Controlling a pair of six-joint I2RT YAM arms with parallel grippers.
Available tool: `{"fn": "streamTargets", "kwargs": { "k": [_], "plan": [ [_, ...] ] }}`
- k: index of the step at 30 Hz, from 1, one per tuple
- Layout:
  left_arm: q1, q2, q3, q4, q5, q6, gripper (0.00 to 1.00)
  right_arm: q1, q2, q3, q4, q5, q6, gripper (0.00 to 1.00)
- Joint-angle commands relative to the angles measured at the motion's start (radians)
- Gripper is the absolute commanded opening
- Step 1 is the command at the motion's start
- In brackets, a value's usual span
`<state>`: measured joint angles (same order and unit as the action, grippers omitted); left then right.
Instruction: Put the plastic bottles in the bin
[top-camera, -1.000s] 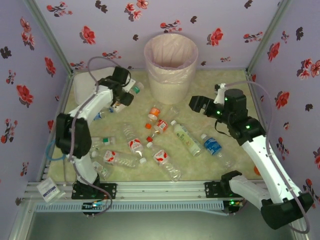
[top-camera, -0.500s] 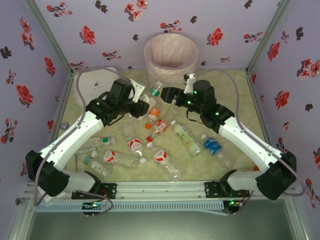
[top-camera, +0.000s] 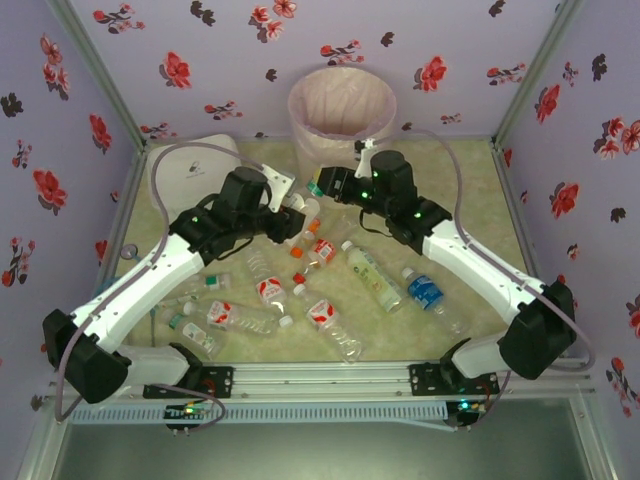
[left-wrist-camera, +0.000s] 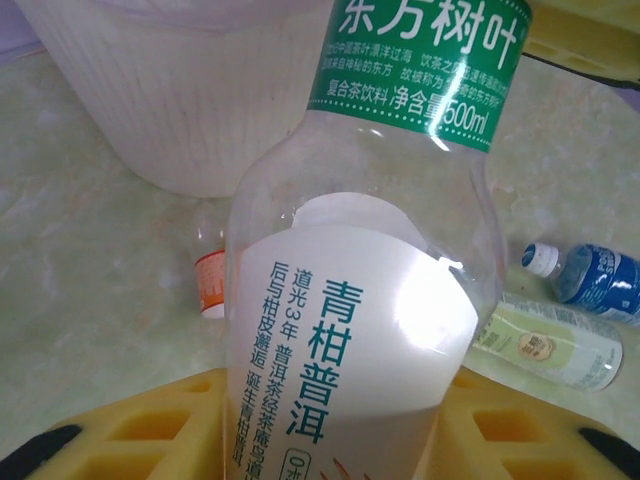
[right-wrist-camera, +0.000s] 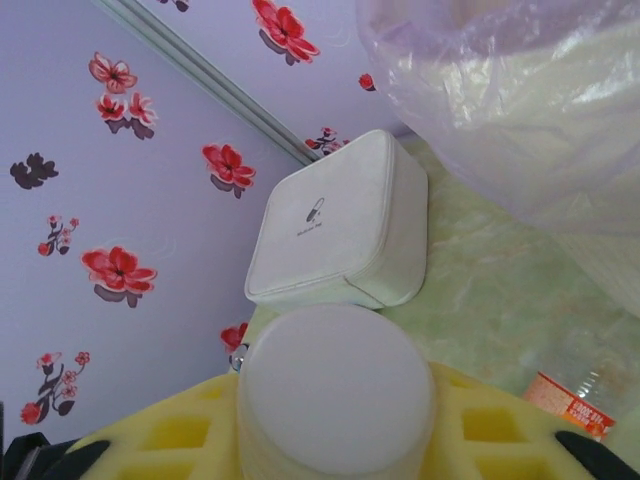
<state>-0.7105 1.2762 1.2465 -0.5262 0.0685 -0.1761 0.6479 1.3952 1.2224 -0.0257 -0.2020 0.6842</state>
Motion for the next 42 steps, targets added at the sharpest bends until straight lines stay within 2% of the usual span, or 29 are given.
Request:
{"fn": "streamTargets", "kwargs": {
  "k": [1,6,10,15,20,25,29,33,39,42],
  "plan": [
    [-0.009,-0.034,-0.013,0.052,0.027,-0.023,0.41,0.003,-0.019,0.063,-0.015,0.027,-0.044,0.23],
    [-0.007,-0.055,-0.037,0.079,0.003,-0.045,0.59,0.002,-0.033,0.166,-0.096,0.048,-0.14,0.18],
    [-0.001,-0.087,-0.058,0.111,-0.006,-0.056,0.63,0.002,-0.033,0.244,-0.139,0.064,-0.212,0.13],
    [0.017,-0.125,-0.07,0.115,-0.017,-0.082,0.84,-0.017,-0.023,0.366,-0.182,0.111,-0.319,0.1],
    [0.045,-0.181,-0.102,0.091,-0.018,-0.115,0.95,-0.061,0.0,0.52,-0.157,0.154,-0.404,0.1],
    [0.114,-0.189,-0.124,0.001,-0.024,-0.186,0.98,-0.131,0.081,0.632,-0.091,0.196,-0.46,0.09],
    [0.134,-0.169,-0.118,-0.131,-0.128,-0.218,0.97,-0.168,0.198,0.733,-0.091,0.275,-0.556,0.05],
    [0.134,-0.12,-0.099,-0.291,-0.243,-0.259,0.95,-0.208,0.354,0.874,-0.15,0.299,-0.592,0.04],
    [0.118,-0.142,-0.163,-0.347,-0.252,-0.363,0.94,-0.223,0.567,1.033,-0.268,0.301,-0.627,0.02],
    [0.119,-0.171,-0.194,-0.384,-0.296,-0.397,0.92,-0.224,0.663,1.094,-0.327,0.3,-0.637,0.01]
  ]
}}
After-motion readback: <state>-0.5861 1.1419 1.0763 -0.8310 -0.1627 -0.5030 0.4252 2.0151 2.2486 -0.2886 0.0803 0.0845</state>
